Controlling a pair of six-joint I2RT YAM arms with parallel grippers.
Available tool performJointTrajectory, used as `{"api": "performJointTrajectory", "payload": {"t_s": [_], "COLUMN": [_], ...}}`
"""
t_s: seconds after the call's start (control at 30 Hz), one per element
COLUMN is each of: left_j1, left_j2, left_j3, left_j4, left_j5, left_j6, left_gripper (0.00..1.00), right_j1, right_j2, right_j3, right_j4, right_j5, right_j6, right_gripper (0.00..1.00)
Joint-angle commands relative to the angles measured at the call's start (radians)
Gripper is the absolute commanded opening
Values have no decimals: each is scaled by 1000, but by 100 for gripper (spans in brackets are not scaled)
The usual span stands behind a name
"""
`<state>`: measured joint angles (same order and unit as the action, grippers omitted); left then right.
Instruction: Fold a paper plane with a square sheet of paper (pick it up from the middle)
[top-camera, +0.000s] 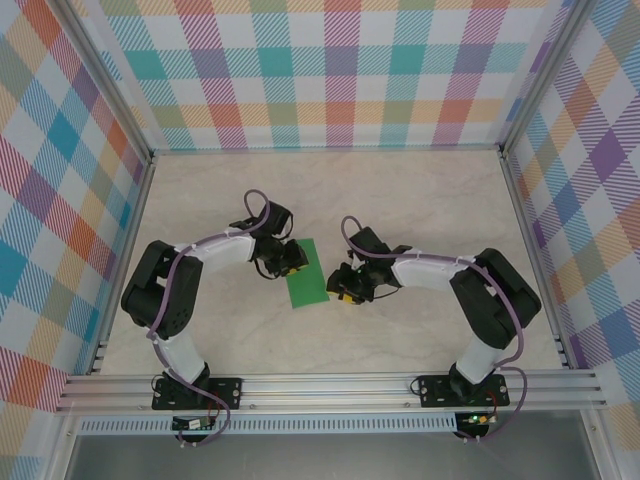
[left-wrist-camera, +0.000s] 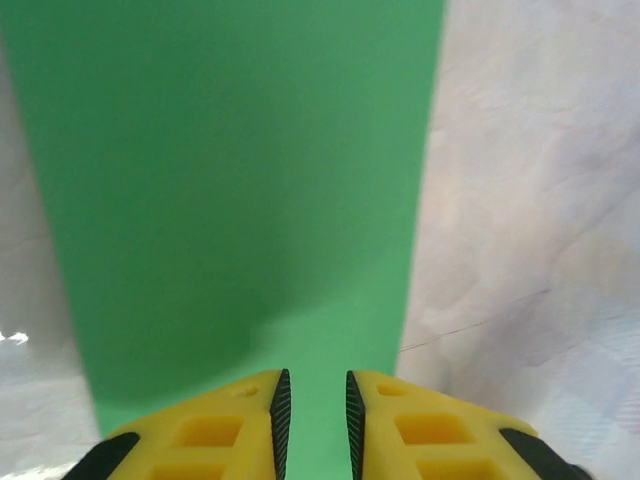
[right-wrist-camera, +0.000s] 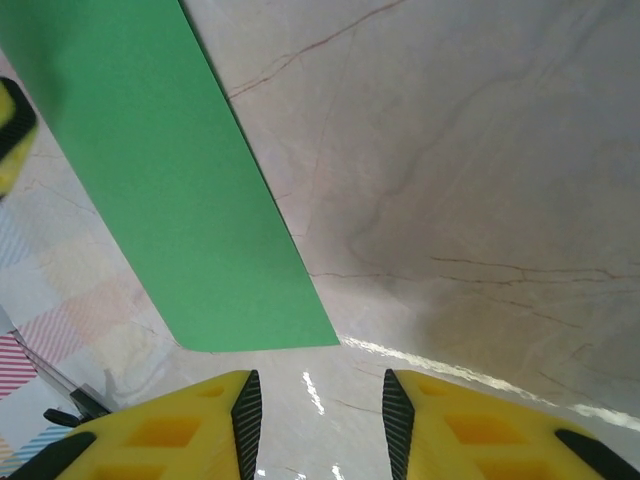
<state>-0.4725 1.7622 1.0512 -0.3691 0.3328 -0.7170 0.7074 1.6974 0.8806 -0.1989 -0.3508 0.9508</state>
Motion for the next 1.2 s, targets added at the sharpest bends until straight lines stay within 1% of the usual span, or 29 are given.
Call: {"api": "performJointTrajectory", "payload": {"t_s": [0.0, 0.1, 0.23, 0.4, 0.83, 1.17], "left_j1": [11, 11, 11, 11, 11, 11], "left_j2": [42, 65, 88, 102, 106, 102], "left_j3": [-24, -25, -29, -46, -45, -47], "left_j4": [-30, -29, -48, -49, -53, -53], "left_j5": [21, 13, -23, -41, -43, -44], "left_j6": [17, 17, 17, 13, 11, 11], "left_gripper": [22, 19, 18, 18, 18, 17], "right_j1": [16, 23, 27, 29, 36, 41], "right_j2": [21, 32, 46, 59, 108, 114], "right_j3": [37, 46, 52, 66, 104, 114], "right_j4": [13, 11, 8, -4, -30, -46], "right_j5": [-32, -35, -34, -30, -22, -8], "right_j6": [-1, -5, -6, -14, -50, -73], "right_gripper": [38, 37, 36, 36, 37, 38]}}
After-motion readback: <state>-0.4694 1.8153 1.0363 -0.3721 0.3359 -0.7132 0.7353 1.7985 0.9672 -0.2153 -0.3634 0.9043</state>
